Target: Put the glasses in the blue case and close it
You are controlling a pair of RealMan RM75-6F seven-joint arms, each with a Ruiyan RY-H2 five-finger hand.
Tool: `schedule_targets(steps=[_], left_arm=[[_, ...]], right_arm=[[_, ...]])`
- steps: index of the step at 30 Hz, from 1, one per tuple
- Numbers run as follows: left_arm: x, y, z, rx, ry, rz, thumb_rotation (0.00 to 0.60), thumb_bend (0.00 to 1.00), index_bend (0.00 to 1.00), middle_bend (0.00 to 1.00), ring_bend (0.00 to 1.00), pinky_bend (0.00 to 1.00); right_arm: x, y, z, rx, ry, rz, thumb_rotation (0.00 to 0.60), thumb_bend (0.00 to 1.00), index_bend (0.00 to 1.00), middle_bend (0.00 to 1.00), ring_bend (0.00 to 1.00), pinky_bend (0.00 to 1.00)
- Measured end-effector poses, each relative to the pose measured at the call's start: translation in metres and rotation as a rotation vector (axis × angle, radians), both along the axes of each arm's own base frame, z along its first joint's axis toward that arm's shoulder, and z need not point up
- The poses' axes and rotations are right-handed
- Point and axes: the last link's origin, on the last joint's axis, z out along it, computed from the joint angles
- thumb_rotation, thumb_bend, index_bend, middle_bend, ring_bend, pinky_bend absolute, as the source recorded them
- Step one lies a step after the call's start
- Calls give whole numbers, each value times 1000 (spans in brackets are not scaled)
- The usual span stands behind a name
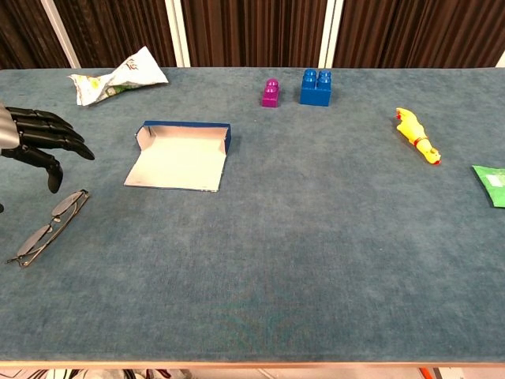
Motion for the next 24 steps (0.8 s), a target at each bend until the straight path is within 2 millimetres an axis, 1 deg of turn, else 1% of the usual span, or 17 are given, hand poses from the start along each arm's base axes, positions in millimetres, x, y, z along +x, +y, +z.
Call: schedule_targets(steps=[4,8,15,20,24], left_arm=[[-9,7,-7,11,24,-2,600,244,388,89,0,0],[-13,12,-16,7,32,-26,600,266,415,90,0,0],[-14,18,-26,-6,59,-84,600,276,412,91,0,0],[-13,21,-35,-9,84,-159,600,276,413,91,0,0],[-9,24,-41,-13,69,-195,600,276,429,91,0,0]], right_arm=[[-1,0,1,-6,-6,-9,600,143,0,21,122,237],[-2,0,1,-11,-12,-19,600,142,0,22,122,237],[-3,0,2,-17,-18,-31,600,142,0,22,124,237],[-3,0,2,-29,-26,-49,600,142,0,22,124,237],[-4,0,2,-33,-26,-54,600,142,0,22,124,237]])
